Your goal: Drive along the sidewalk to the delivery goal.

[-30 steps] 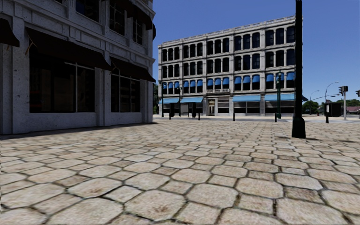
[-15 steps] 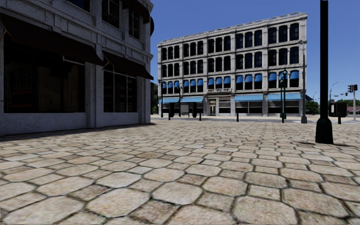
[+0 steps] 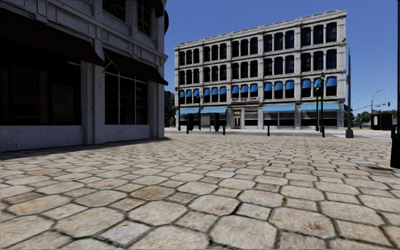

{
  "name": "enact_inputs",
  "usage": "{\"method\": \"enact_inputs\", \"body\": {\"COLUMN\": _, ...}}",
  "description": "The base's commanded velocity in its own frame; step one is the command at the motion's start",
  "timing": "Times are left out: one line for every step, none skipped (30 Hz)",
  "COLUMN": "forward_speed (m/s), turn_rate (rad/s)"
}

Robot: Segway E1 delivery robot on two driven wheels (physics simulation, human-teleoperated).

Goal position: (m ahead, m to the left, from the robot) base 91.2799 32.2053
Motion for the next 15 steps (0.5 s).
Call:
{"method": "enact_inputs", "body": {"forward_speed": 2.0, "turn_rate": 0.0}}
{"method": "enact_inputs", "body": {"forward_speed": 2.0, "turn_rate": 0.0}}
{"method": "enact_inputs", "body": {"forward_speed": 2.0, "turn_rate": 0.0}}
{"method": "enact_inputs", "body": {"forward_speed": 2.0, "turn_rate": 0.0}}
{"method": "enact_inputs", "body": {"forward_speed": 2.0, "turn_rate": 0.0}}
{"method": "enact_inputs", "body": {"forward_speed": 2.0, "turn_rate": 0.0}}
{"method": "enact_inputs", "body": {"forward_speed": 2.0, "turn_rate": 0.0}}
{"method": "enact_inputs", "body": {"forward_speed": 2.0, "turn_rate": 0.0}}
{"method": "enact_inputs", "body": {"forward_speed": 2.0, "turn_rate": 0.0}}
{"method": "enact_inputs", "body": {"forward_speed": 2.0, "turn_rate": 0.0}}
{"method": "enact_inputs", "body": {"forward_speed": 2.0, "turn_rate": 0.0}}
{"method": "enact_inputs", "body": {"forward_speed": 2.0, "turn_rate": 0.0}}
{"method": "enact_inputs", "body": {"forward_speed": 2.0, "turn_rate": 0.0}}
{"method": "enact_inputs", "body": {"forward_speed": 2.0, "turn_rate": 0.0}}
{"method": "enact_inputs", "body": {"forward_speed": 2.0, "turn_rate": 0.0}}
